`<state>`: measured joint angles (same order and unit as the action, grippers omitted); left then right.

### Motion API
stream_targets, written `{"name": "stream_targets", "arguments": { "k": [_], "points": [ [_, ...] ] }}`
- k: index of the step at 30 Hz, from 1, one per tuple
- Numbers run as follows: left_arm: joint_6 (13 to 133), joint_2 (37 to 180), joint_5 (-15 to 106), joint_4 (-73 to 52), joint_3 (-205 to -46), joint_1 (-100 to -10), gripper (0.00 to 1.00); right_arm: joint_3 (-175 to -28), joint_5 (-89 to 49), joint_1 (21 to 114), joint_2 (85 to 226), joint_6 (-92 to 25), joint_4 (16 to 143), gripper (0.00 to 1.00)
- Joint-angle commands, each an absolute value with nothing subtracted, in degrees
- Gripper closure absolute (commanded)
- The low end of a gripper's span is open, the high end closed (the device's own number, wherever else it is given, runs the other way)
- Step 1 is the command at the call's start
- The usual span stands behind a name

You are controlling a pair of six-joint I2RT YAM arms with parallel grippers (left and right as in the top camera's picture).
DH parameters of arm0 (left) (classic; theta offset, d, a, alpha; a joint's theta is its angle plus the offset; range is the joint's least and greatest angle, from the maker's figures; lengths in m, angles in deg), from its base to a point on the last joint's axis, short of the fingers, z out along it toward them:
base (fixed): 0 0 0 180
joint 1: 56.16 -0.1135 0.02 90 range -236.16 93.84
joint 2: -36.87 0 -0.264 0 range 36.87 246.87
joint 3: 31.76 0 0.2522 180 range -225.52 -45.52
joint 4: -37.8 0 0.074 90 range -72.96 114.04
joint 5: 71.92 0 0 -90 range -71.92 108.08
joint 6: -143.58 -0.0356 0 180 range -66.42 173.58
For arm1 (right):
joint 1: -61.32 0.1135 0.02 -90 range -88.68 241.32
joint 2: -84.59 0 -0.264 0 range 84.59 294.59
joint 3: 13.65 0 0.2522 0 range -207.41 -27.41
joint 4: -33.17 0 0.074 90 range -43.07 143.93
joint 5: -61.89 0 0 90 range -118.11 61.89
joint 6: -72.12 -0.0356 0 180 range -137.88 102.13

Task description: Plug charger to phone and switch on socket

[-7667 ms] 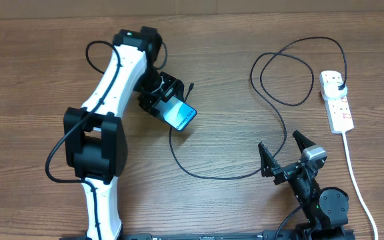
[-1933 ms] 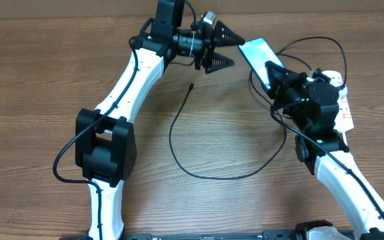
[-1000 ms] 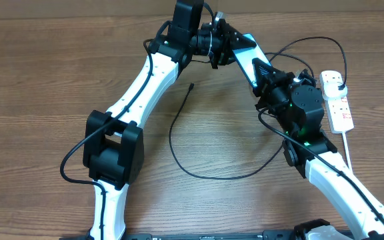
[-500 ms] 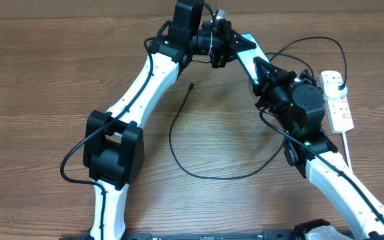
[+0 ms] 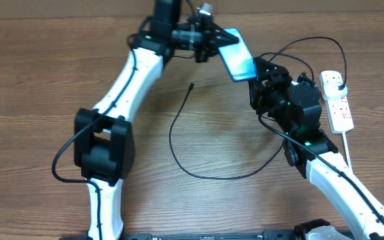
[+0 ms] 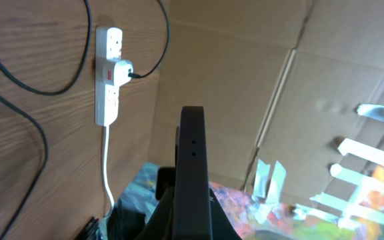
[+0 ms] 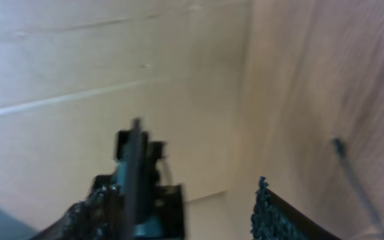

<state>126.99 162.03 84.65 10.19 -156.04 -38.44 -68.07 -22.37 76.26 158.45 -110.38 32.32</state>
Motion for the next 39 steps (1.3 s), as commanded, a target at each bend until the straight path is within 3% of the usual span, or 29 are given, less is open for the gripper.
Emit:
{"name": "stream_targets", "arguments": {
  "k": [1,8,13,20,32,36,37,39],
  "points": [
    [126.5,161.8,95.0,10.5,-157.2,-42.1,0.96,-69.5,-22.6,75.8,157.6,-103.4,37.2,0.33],
    [136.0,161.8,106.1,10.6,-157.2,-45.5,0.96,-69.5,-25.7,75.8,157.8,-90.3,56.8,0.29],
    [140.8,161.7,108.7,9.4,-157.2,-46.8,0.96,-69.5,-25.6,75.9,159.0,-86.3,63.6,0.29],
    [150.5,161.7,108.7,8.9,-157.2,-49.3,0.96,-69.5,-24.6,78.6,163.2,-83.9,65.5,0.31],
    [152.1,161.7,108.7,8.9,-157.2,-52.8,0.96,-69.5,-24.4,82.9,169.5,-83.5,63.4,0.32],
    [155.4,161.7,108.7,8.9,-157.2,-52.8,0.96,-69.5,-21.1,82.9,169.5,-77.9,60.9,0.38],
    [156.0,161.7,108.7,8.9,-157.2,-52.8,0.96,-69.5,-19.6,82.9,169.5,-75.7,59.4,0.46],
    [156.3,161.7,108.7,8.9,-157.2,-52.8,0.96,-69.5,-17.2,82.9,169.5,-73.1,57.5,0.52]
  ]
}}
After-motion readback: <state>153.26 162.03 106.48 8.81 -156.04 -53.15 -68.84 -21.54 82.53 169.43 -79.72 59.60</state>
